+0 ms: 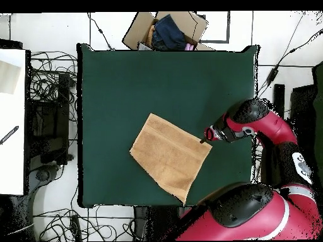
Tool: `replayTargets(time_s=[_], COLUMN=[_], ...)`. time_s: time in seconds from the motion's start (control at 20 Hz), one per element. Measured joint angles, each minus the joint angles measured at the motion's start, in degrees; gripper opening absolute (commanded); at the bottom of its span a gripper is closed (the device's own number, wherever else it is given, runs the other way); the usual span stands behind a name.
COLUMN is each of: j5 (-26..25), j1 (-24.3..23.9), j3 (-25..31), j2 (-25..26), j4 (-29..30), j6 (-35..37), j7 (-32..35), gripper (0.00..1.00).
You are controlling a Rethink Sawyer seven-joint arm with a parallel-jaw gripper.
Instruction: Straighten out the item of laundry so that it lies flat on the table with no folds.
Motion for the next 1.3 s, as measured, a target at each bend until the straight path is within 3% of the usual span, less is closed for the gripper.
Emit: replayTargets(time_s=[1.3], j5=[-2.48], j1=[-0.46], j3=[0.00], j2=[-2.04], j4=[1.99], j6=[0.00], j7=[0.00], gripper=[1.00])
